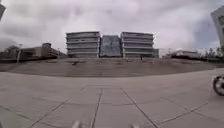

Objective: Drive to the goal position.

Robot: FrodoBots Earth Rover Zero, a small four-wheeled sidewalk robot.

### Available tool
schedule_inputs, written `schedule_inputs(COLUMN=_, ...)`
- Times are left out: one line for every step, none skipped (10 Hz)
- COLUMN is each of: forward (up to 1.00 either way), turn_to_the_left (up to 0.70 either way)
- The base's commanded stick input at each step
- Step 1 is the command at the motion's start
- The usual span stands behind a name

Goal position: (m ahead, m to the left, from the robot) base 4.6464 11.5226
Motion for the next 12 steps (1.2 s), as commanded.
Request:
schedule_inputs(forward=0.7, turn_to_the_left=0.0)
schedule_inputs(forward=0.7, turn_to_the_left=0.0)
schedule_inputs(forward=0.7, turn_to_the_left=0.0)
schedule_inputs(forward=0.7, turn_to_the_left=0.01)
schedule_inputs(forward=0.7, turn_to_the_left=0.02)
schedule_inputs(forward=0.7, turn_to_the_left=0.0)
schedule_inputs(forward=0.7, turn_to_the_left=0.0)
schedule_inputs(forward=0.7, turn_to_the_left=0.0)
schedule_inputs(forward=0.7, turn_to_the_left=0.0)
schedule_inputs(forward=0.7, turn_to_the_left=0.0)
schedule_inputs(forward=0.7, turn_to_the_left=0.02)
schedule_inputs(forward=0.7, turn_to_the_left=0.23)
